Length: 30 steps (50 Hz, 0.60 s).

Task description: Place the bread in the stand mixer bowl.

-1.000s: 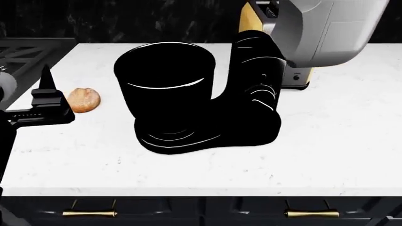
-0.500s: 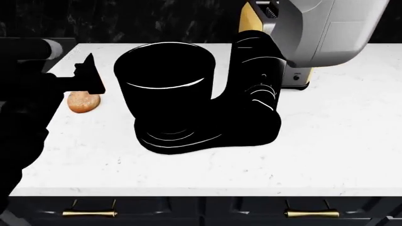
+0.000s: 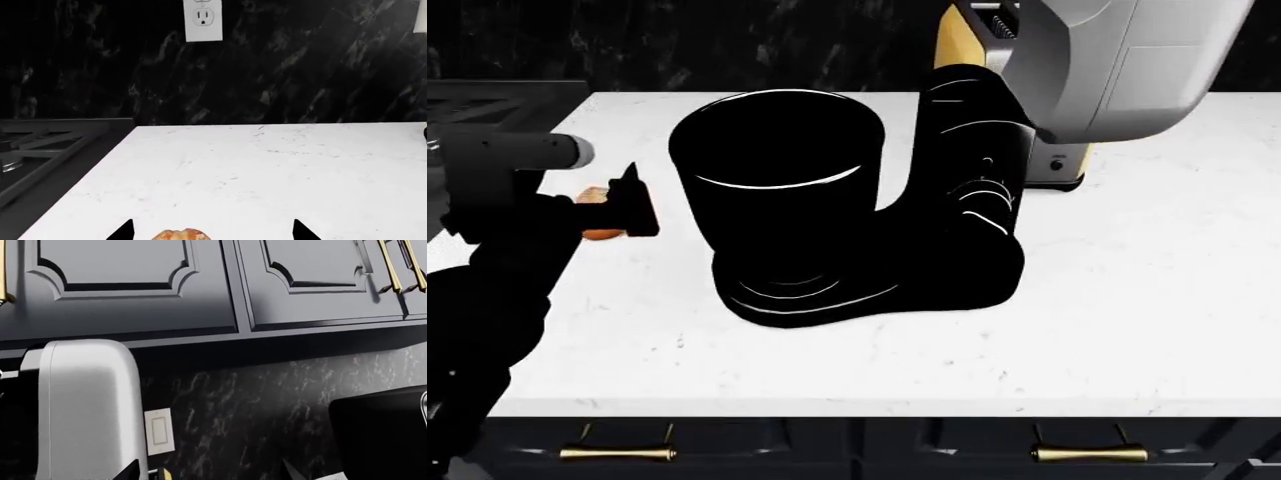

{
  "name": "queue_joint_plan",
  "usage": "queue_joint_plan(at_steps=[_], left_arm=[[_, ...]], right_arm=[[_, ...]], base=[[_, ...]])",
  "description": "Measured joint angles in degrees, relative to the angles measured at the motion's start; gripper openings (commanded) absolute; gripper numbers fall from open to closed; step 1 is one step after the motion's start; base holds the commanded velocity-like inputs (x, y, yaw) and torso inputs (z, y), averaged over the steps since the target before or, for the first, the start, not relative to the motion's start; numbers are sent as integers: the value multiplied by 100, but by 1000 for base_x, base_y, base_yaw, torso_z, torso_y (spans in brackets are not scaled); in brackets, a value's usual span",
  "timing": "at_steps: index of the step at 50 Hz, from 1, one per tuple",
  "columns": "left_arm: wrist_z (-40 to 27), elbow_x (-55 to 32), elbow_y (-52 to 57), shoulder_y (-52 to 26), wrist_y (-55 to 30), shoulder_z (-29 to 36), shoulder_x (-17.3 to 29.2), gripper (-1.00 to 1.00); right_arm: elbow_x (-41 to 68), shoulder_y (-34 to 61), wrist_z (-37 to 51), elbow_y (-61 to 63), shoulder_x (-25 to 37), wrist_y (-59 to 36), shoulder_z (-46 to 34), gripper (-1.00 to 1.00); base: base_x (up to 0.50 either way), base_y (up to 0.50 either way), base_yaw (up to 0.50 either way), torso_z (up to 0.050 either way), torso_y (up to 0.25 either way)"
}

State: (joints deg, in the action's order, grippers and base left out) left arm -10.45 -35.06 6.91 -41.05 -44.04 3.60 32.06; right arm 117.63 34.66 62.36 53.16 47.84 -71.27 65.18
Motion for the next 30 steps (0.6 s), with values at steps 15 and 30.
queue_joint_plan(at_steps=[15,30], left_arm=[[114,240,-569,222,395,149,-125,100],[236,476,-1192,3,694,334,-266,100]], right_arm=[[1,-43,-64,13,-64,-1,45,100],[-22,-62,-144,24,-116,-13,65,100]], base=[[0,0,0,0,0],[0,0,0,0,0]])
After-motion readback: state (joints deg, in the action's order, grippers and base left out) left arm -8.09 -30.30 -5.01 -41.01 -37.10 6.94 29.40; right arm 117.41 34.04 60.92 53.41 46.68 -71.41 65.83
